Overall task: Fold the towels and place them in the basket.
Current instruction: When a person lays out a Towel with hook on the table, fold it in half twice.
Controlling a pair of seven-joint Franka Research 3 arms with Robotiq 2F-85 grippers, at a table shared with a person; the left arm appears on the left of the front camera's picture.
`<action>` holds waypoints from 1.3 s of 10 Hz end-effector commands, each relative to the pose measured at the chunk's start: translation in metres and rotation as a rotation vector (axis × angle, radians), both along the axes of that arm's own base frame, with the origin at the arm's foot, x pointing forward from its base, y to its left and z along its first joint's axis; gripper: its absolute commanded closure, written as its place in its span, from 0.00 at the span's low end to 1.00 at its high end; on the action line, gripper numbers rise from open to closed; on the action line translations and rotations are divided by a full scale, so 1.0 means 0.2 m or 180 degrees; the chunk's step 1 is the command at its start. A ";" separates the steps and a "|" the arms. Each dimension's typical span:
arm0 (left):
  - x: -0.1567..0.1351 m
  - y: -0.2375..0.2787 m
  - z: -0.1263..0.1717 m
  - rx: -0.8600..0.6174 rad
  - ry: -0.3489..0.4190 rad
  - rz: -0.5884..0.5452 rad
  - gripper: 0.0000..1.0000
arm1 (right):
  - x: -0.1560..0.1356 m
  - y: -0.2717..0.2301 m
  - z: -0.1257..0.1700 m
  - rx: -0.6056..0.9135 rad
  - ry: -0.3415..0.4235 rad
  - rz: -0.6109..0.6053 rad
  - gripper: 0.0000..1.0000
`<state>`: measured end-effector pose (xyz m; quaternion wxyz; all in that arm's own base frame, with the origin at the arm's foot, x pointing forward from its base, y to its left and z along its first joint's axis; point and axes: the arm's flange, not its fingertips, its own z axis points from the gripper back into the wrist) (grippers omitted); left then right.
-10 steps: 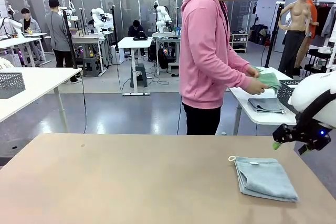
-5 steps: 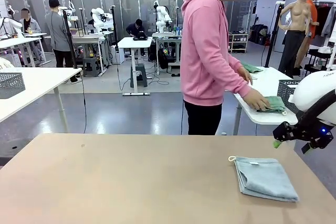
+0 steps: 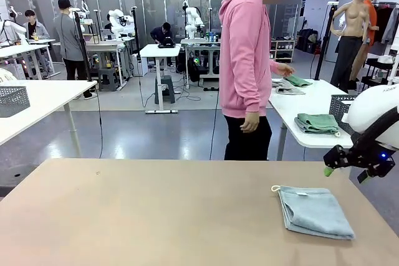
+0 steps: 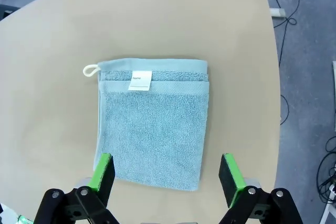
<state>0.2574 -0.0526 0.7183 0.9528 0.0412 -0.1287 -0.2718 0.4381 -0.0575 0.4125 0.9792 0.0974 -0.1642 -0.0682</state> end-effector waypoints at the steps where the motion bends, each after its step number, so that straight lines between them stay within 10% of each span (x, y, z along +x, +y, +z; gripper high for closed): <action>1: -0.01 0.00 0.00 0.0020 -0.0010 0.0023 0.00 | 0.01 0.00 -0.01 0.0019 -0.0054 0.0002 0.00; 6: -0.01 0.00 0.00 0.0020 -0.0010 0.0023 0.00 | 0.00 0.00 0.00 0.0000 -0.0002 0.0000 0.00; 13: -0.09 0.12 0.27 -0.0701 -0.0635 -0.0082 0.00 | -0.56 0.02 1.30 0.0032 -0.0744 0.1419 0.00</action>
